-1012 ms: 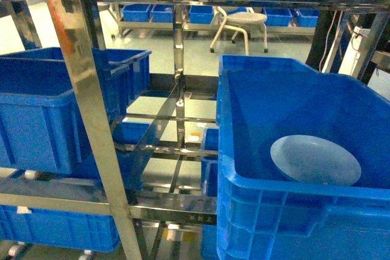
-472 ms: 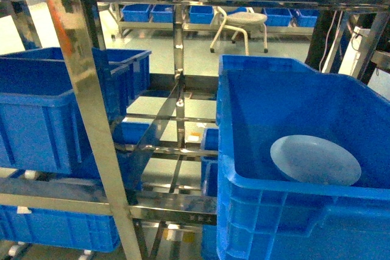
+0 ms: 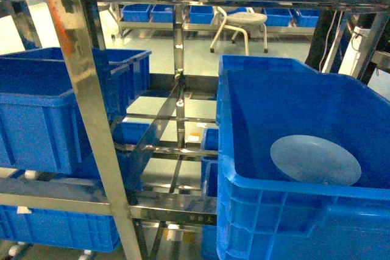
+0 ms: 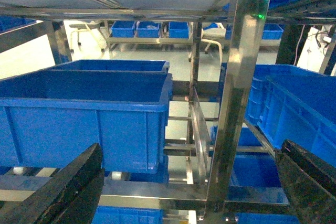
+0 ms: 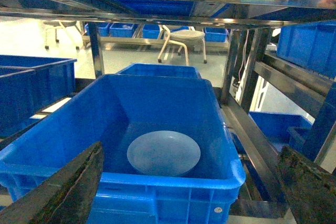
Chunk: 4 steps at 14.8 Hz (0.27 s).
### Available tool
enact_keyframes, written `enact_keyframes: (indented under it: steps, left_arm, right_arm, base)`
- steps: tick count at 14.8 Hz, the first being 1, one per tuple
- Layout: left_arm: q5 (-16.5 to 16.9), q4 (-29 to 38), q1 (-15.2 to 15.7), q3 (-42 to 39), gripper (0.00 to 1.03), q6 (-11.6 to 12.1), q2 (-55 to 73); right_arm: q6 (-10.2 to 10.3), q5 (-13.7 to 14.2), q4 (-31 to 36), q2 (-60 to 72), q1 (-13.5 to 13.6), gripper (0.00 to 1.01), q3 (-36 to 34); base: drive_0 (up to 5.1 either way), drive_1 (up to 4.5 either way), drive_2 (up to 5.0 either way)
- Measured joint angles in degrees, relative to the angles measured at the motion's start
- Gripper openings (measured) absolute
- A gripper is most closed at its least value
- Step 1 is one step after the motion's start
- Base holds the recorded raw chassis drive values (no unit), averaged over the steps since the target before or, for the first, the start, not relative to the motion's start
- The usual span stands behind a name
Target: Place blue tray on left shelf second layer neatly
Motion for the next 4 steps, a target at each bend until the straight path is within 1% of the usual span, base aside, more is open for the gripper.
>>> enact_keyframes:
  steps: [4]
  left_arm:
    - [0.0,0.0,0.0,0.0,0.98,0.0,0.0]
  right_arm:
    - [0.0,0.0,0.0,0.0,0.0,0.98,0.0]
  base:
    - [0.0,0.00,0.0]
